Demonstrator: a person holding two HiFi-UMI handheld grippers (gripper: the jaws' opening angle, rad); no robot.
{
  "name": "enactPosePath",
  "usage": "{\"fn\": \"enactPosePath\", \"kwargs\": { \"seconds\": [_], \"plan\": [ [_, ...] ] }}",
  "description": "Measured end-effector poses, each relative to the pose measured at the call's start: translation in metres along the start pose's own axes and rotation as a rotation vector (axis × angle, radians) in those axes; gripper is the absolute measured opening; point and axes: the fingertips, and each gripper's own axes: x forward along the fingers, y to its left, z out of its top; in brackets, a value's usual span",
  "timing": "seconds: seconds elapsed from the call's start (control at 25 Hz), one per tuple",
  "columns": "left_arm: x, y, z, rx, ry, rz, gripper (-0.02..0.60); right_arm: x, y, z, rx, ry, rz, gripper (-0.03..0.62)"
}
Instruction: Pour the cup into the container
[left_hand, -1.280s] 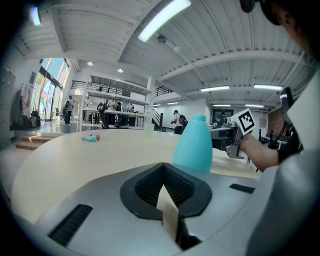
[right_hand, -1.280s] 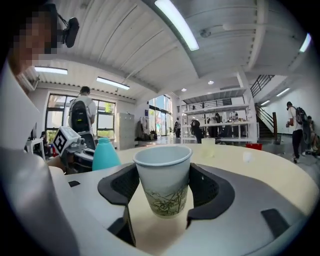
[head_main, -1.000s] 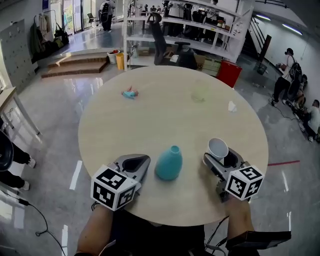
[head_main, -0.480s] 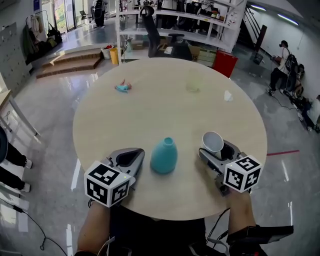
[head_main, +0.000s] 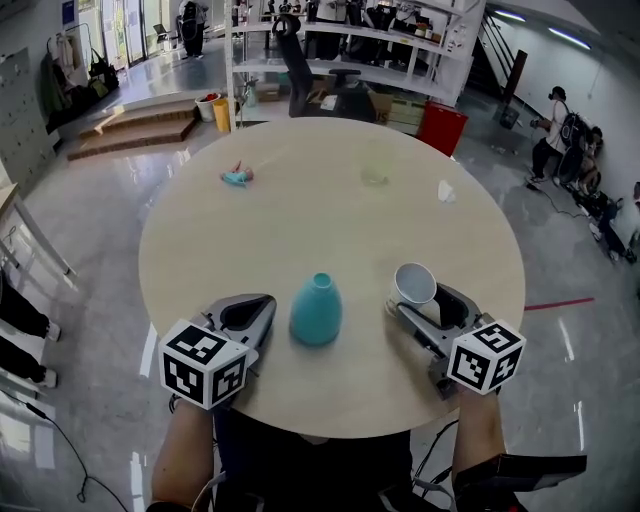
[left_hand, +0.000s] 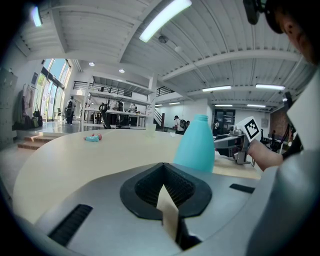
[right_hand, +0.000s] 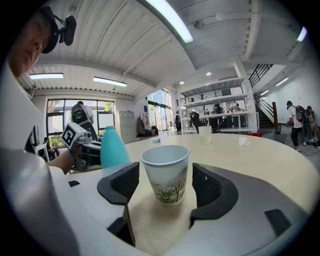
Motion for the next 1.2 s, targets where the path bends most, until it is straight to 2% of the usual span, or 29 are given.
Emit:
{"fn": "enactPosePath", "kwargs": {
  "seconds": [0.08,0.2,0.32,0.44,0.56,0.64,0.68,0.84,1.08,1.2],
  "plan": [
    [-0.002,0.001,0.001,-0.005,-0.016,0.015,0.0,-0.011,0.002,0.006,-0.021,-0.021,-0.007,0.313],
    [-0.017,-0.004,0.011,0.017,-0.117,0.045,0.0,-0.024,0.008,0.005,-0.066,-0.019,0.009,0.311],
    [-0.037,-0.024,0.012,0.047,-0.184,0.073,0.0,-0.038,0.016,0.001,-0.088,-0.023,0.035,0.311],
    [-0.055,-0.048,0.014,0.061,-0.231,0.072,0.0,-0.054,0.02,0.004,-0.109,-0.066,0.012,0.291],
    [-0.08,-0.068,0.019,0.047,-0.277,0.08,0.0,-0.072,0.031,0.007,-0.102,-0.12,-0.009,0.135],
    [-0.097,-0.084,0.021,0.043,-0.299,0.082,0.0,-0.085,0.049,0.008,-0.083,-0.157,0.017,0.032],
    [-0.106,-0.093,0.02,0.041,-0.303,0.082,0.0,-0.093,0.062,0.008,-0.08,-0.169,0.041,0.011],
    [-0.141,-0.138,-0.002,-0.014,-0.304,0.063,0.0,-0.125,0.113,-0.004,-0.082,-0.187,0.134,0.006],
    [-0.187,-0.197,-0.049,-0.042,-0.268,0.078,0.0,-0.189,0.16,-0.035,-0.044,-0.195,0.149,0.006],
    [-0.218,-0.223,-0.069,-0.049,-0.276,0.084,0.0,-0.221,0.185,-0.057,-0.009,-0.194,0.149,0.006]
  ]
}}
